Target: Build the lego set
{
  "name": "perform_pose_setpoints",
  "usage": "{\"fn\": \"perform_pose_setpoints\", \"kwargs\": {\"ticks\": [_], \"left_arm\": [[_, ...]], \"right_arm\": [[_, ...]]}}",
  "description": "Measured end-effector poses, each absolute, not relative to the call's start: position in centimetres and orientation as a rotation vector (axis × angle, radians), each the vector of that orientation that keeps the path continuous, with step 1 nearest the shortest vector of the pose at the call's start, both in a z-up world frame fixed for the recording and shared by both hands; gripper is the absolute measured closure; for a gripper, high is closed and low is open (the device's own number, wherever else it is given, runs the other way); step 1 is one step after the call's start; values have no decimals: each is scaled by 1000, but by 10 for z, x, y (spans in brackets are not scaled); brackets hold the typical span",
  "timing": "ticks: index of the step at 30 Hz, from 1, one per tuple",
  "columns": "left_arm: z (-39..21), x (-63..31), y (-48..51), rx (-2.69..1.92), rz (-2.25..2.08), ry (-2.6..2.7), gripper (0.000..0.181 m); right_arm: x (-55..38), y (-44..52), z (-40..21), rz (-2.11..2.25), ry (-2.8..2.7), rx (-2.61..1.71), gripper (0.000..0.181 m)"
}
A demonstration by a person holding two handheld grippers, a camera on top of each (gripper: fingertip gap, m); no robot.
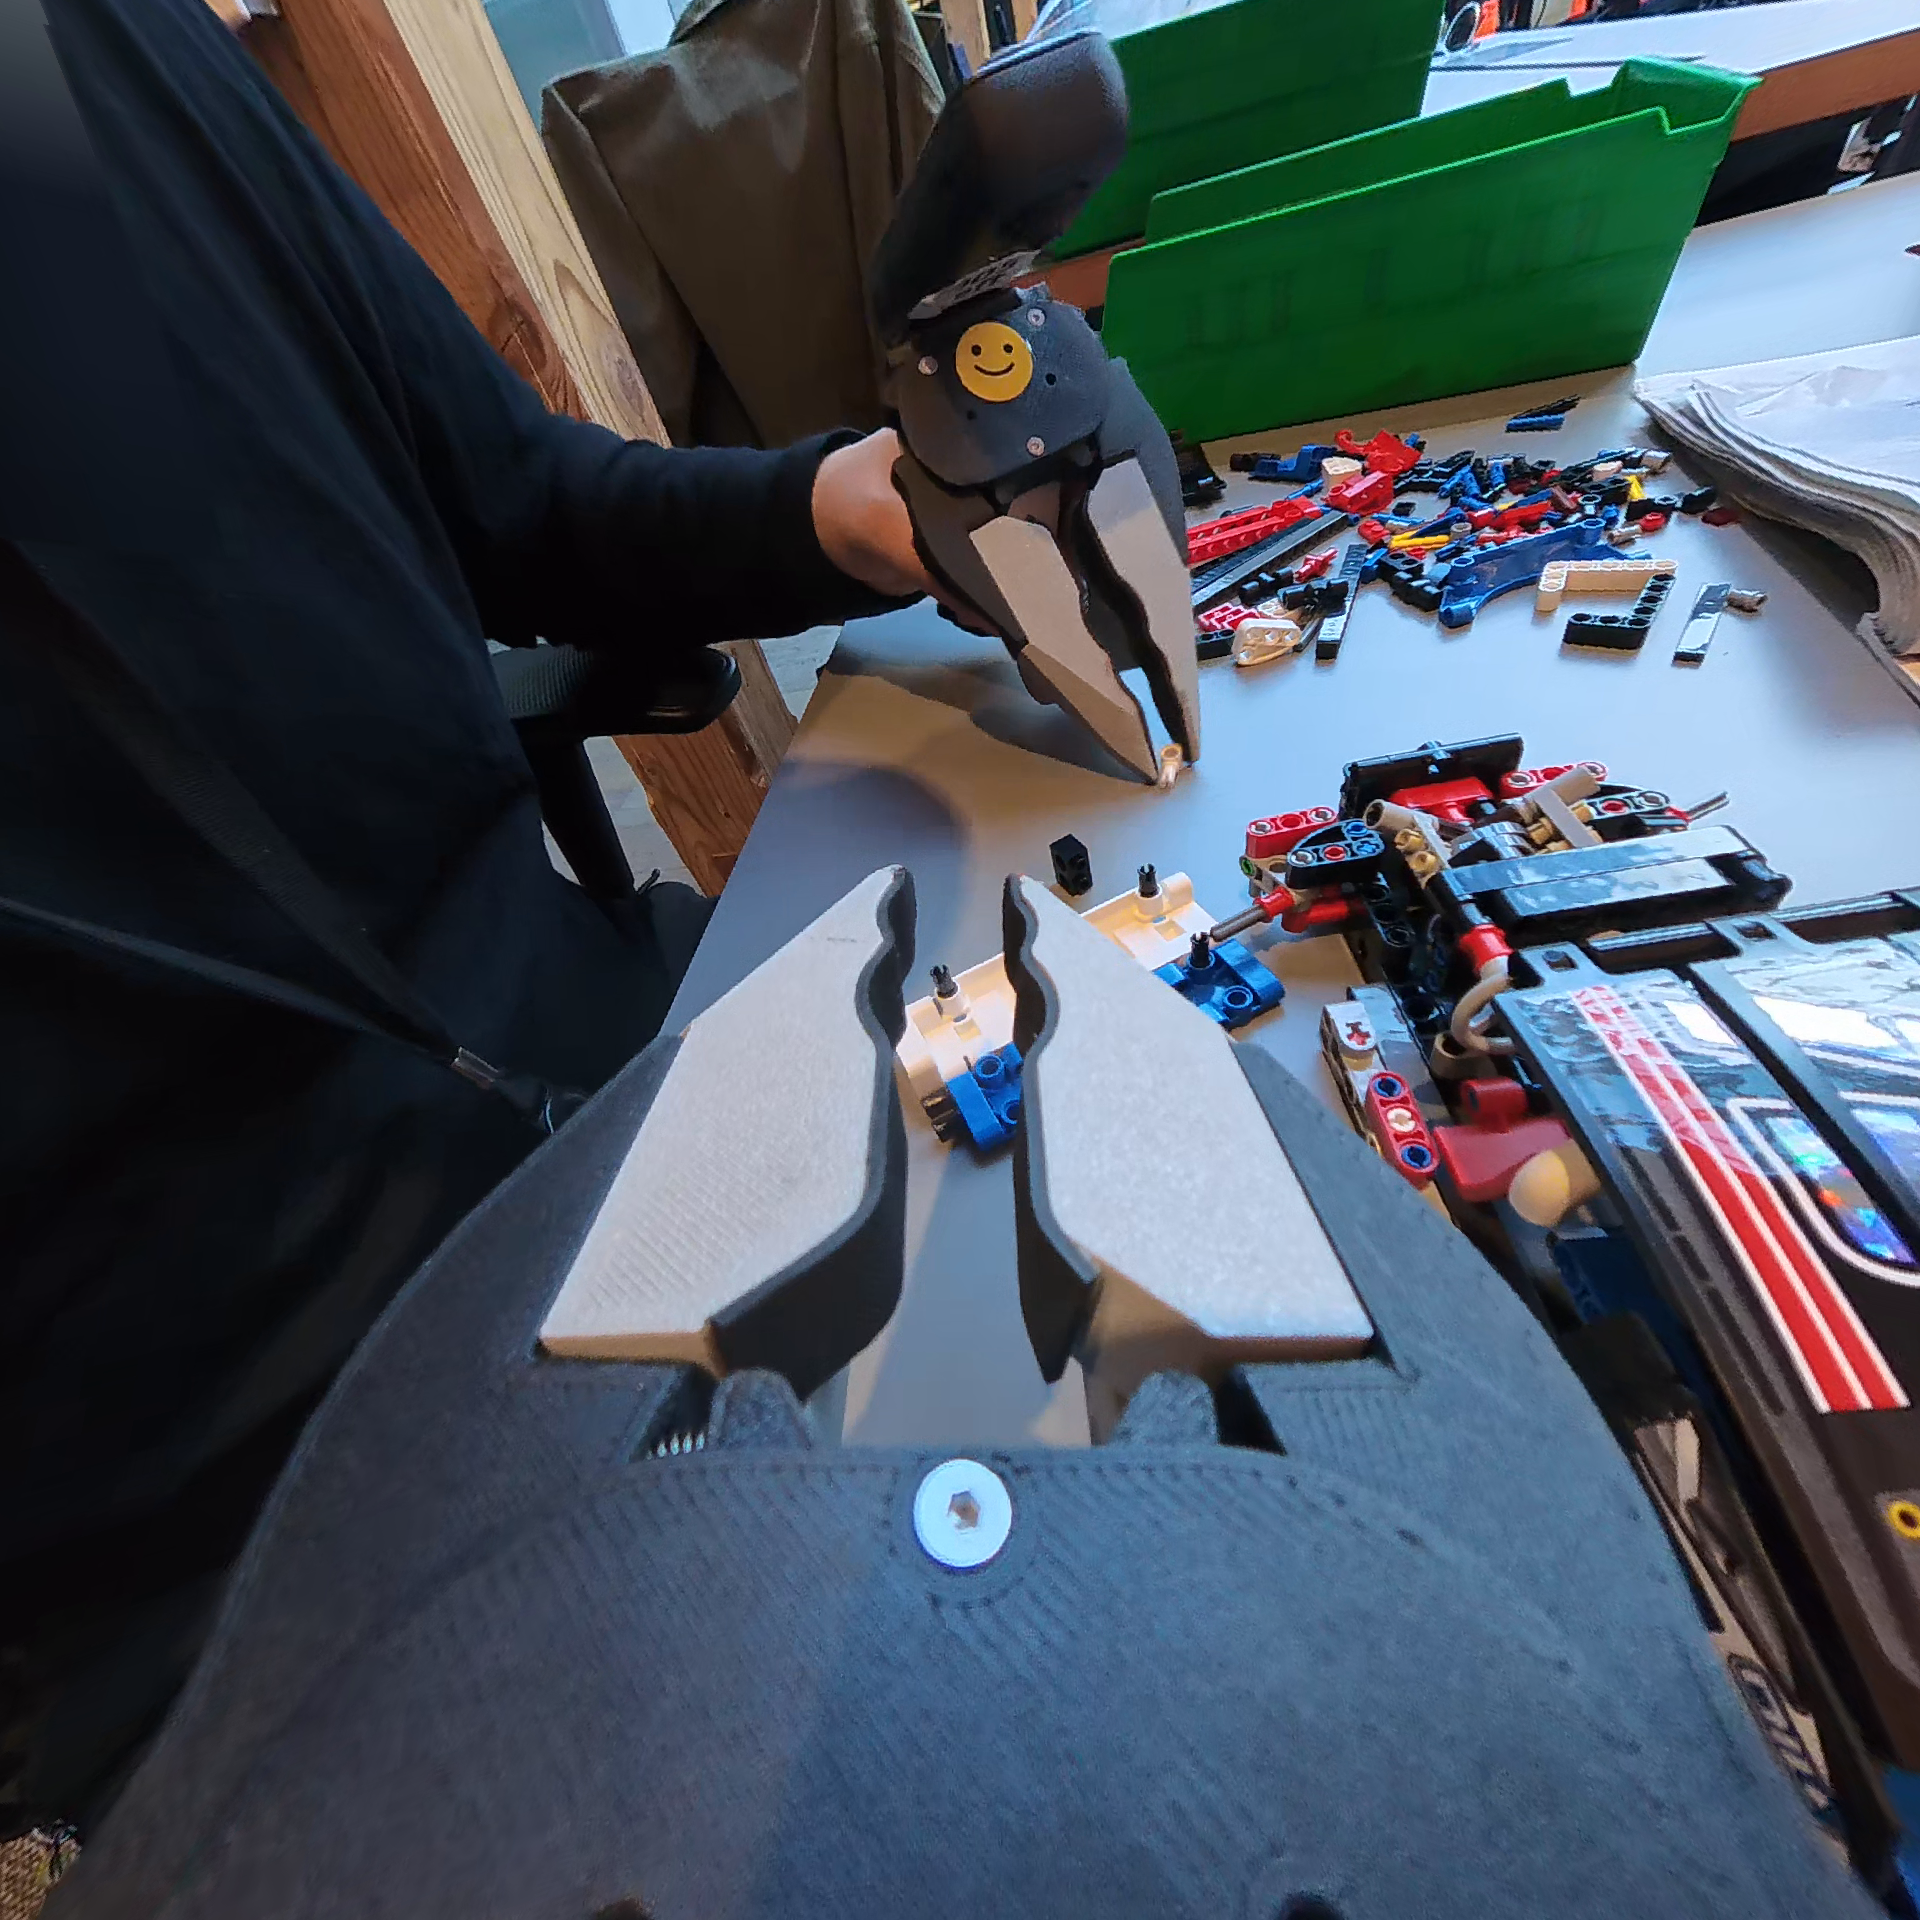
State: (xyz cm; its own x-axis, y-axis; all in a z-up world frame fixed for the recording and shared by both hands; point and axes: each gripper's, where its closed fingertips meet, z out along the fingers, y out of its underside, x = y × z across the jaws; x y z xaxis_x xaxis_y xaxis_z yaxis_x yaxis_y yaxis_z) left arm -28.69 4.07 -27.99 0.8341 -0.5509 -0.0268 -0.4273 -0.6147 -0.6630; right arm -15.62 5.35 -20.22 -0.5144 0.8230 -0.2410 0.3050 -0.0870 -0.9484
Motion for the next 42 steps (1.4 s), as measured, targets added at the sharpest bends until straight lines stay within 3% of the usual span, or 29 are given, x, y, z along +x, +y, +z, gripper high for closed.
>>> {"fn": "perform_pose_setpoints", "kwargs": {"ticks": [7,18,30,39,42], "left_arm": [[-280,-275,37,-2297,-260,702,154],[-261,-277,30,-2159,-238,646,147],[-268,-242,14,-2143,-189,907,157],[-269,-229,28,-2230,-235,831,155],[-278,-227,31,-2269,-235,834,163]], "right_arm": [[-156,53,-203,1632,-1773,-1222,167],[-157,56,-204,1640,-1759,-1238,167],[-157,59,-204,1600,-1755,-1233,167],[-156,62,-203,1584,-1733,-1239,169],[-156,64,-203,1571,-1726,-1238,169]]}}
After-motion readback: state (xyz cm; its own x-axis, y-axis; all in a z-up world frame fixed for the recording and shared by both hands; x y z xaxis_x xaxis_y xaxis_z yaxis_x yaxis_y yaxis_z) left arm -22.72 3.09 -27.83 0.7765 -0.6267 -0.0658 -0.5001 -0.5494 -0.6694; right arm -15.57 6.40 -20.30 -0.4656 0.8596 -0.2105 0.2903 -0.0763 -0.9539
